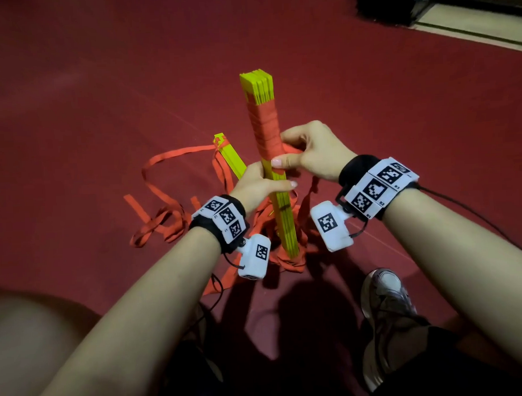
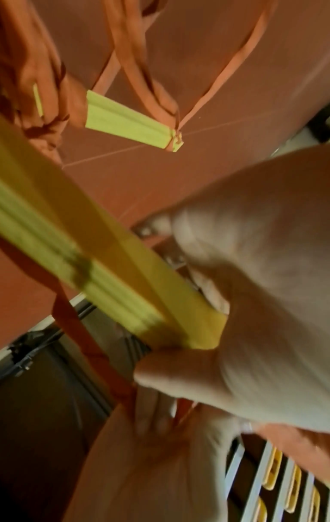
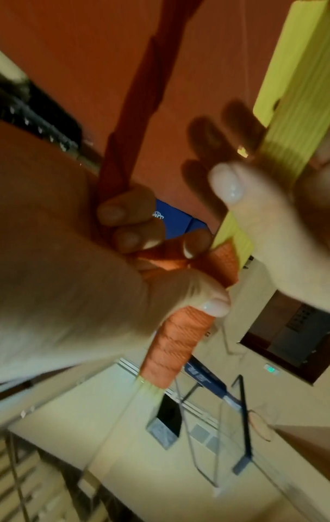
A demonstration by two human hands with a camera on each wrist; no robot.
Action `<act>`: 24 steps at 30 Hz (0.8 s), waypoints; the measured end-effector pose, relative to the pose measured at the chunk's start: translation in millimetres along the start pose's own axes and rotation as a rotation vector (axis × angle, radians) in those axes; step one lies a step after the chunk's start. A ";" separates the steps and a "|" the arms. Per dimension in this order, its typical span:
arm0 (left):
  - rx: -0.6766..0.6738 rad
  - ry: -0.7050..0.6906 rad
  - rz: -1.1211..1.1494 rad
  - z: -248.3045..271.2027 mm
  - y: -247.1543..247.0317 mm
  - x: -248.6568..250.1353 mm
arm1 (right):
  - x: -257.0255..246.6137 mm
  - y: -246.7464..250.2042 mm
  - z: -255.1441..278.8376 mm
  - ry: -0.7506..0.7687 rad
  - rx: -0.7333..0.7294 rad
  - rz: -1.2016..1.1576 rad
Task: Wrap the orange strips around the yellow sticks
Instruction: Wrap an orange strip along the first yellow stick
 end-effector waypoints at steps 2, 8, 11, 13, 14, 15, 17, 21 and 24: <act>0.006 0.017 -0.071 -0.4 4.3 -4.2 | 4.7 -2.1 -0.4 -0.022 0.018 -0.060; 0.226 -0.060 -0.064 0.7 19.3 3.4 | -5.1 14.8 -1.3 -0.029 0.095 -0.083; 0.299 -0.094 -0.032 -0.3 28.7 10.6 | -8.3 21.7 -3.8 -0.036 0.106 0.050; 0.301 -0.144 -0.015 -0.2 28.8 21.3 | -5.6 21.4 -5.6 -0.073 0.090 0.129; 0.302 -0.166 -0.003 -0.9 29.2 25.9 | -2.1 20.8 -6.0 -0.106 0.078 0.161; 0.308 -0.178 0.015 -2.1 30.0 30.2 | 2.9 20.3 -6.0 -0.149 0.071 0.182; 0.342 -0.191 0.061 -3.0 32.9 37.3 | 14.4 20.7 -5.4 -0.246 0.085 0.197; 0.346 -0.186 0.077 -7.5 32.8 35.5 | 28.0 20.1 -1.3 -0.383 0.113 0.212; 0.306 -0.193 0.097 -8.6 29.2 35.0 | 47.2 8.9 4.3 -0.470 -0.007 0.182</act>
Point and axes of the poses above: each hand's wrist, its own z-axis away from the middle knuckle, its own y-axis out of the back of the hand, x = y × z, the point moved 4 cm from there along -z, towards the middle knuckle, and after that the axes turned 4 degrees about -y, right-handed, at the moved point
